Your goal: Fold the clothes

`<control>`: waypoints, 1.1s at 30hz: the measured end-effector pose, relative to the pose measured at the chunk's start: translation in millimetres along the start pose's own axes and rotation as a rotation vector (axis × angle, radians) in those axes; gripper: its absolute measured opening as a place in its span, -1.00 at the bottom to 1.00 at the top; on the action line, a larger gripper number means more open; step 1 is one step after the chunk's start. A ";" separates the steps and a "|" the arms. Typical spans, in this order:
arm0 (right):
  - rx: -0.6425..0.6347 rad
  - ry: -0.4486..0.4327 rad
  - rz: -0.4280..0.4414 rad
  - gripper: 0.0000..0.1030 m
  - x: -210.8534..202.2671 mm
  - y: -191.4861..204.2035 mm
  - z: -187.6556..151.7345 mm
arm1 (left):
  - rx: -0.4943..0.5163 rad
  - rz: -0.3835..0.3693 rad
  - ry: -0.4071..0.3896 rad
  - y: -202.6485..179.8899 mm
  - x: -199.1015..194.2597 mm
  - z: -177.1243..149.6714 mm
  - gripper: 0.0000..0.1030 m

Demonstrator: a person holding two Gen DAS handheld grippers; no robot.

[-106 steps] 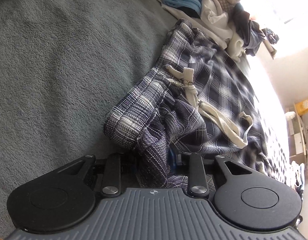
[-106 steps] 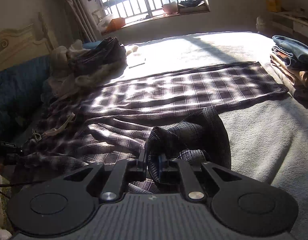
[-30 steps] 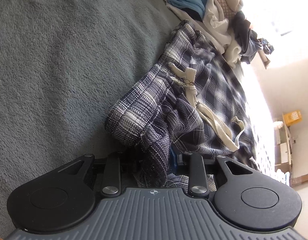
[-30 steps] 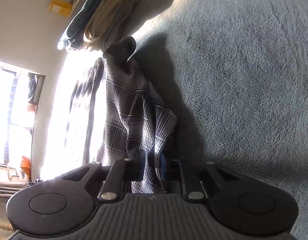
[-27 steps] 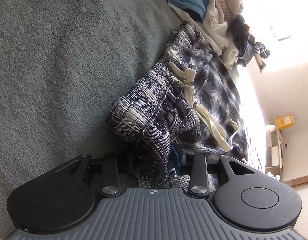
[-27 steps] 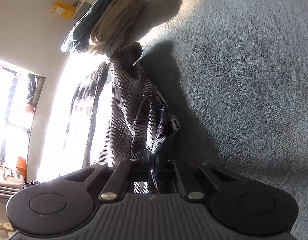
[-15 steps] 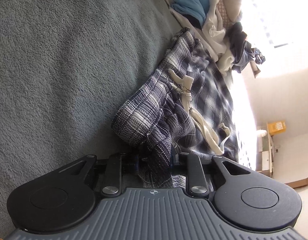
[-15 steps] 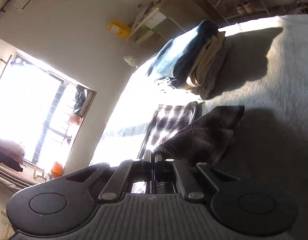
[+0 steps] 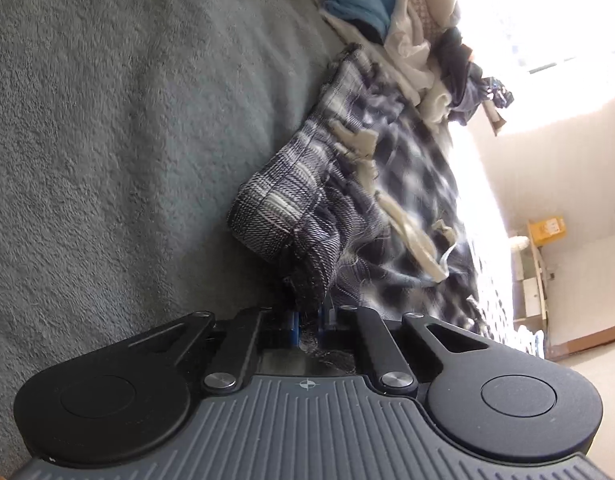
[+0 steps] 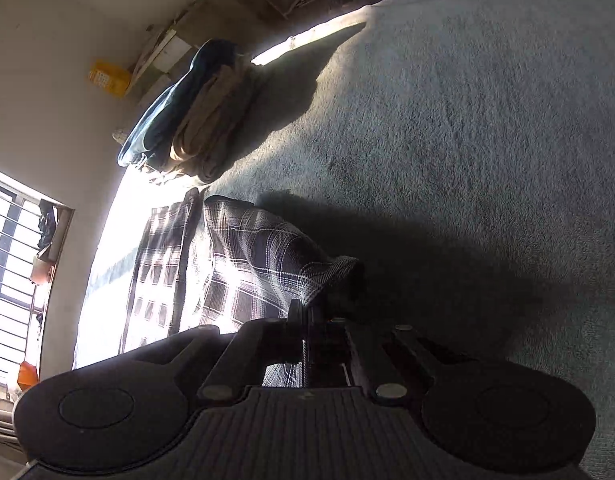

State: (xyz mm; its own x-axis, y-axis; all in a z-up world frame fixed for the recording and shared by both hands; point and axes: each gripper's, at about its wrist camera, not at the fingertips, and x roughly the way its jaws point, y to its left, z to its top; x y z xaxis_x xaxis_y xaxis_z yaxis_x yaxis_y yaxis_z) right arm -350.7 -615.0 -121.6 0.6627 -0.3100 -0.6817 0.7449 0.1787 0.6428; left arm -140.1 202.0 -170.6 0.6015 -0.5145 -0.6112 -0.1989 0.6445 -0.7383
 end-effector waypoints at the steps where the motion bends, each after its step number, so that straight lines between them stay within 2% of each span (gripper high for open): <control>1: -0.029 -0.010 0.022 -0.97 -9.8 5.2 2.7 | 0.012 -0.016 -0.007 -3.2 -8.5 1.5 -0.91; 3: -0.088 -0.029 0.040 -0.97 -27.7 12.5 8.1 | 0.035 -0.040 -0.005 -7.2 -23.9 4.1 -0.91; 7: -0.134 -0.010 -0.060 -0.97 -29.7 -4.2 6.1 | 0.035 0.029 0.015 11.3 -24.0 1.3 -0.91; 11: -0.042 0.072 -0.176 -0.97 0.7 -44.7 -7.9 | -0.036 0.052 0.033 31.6 -12.8 -1.5 -0.91; 16: -0.046 0.040 -0.061 -0.97 -27.2 -41.2 -4.5 | 0.018 0.040 0.001 15.7 -32.3 3.6 -0.92; 18: -0.088 0.031 -0.052 -0.97 -35.4 -36.9 -1.7 | 0.044 0.053 -0.004 11.0 -36.3 5.5 -0.92; 21: -0.181 0.042 -0.148 -0.97 -18.1 -39.9 -6.5 | 0.090 0.116 0.042 11.9 -22.4 2.7 -0.92; 23: -0.241 0.100 -0.234 -0.95 5.4 -49.5 -13.8 | 0.131 0.146 0.078 12.9 -14.3 1.4 -0.90; 24: -0.256 0.124 -0.267 -0.89 13.7 -54.1 -16.3 | 0.147 0.149 0.091 12.7 -13.2 1.9 -0.88; 25: -0.258 0.134 -0.262 -0.87 16.4 -58.5 -17.3 | 0.154 0.146 0.102 12.1 -15.2 4.0 -0.84; 27: -0.242 0.136 -0.219 -0.72 10.8 -64.1 -11.7 | 0.155 0.151 0.108 10.8 -23.4 9.4 -0.58; 28: -0.227 0.127 -0.214 -0.46 5.5 -66.3 -5.9 | 0.164 0.164 0.101 9.3 -30.0 12.0 -0.46; 30: -0.201 0.091 -0.220 -0.21 -6.3 -69.3 7.9 | 0.193 0.202 0.075 5.2 -45.6 16.9 -0.39; 33: -0.175 -0.009 -0.194 -0.19 -24.0 -67.6 31.3 | 0.210 0.219 0.022 -1.8 -66.8 23.7 -0.33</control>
State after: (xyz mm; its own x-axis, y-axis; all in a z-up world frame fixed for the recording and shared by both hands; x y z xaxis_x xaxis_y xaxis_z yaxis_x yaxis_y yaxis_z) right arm -419.4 -648.8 -137.8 0.5062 -0.3627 -0.7825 0.8604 0.2741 0.4296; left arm -161.6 248.5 -121.7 0.5444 -0.3609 -0.7572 -0.1568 0.8430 -0.5145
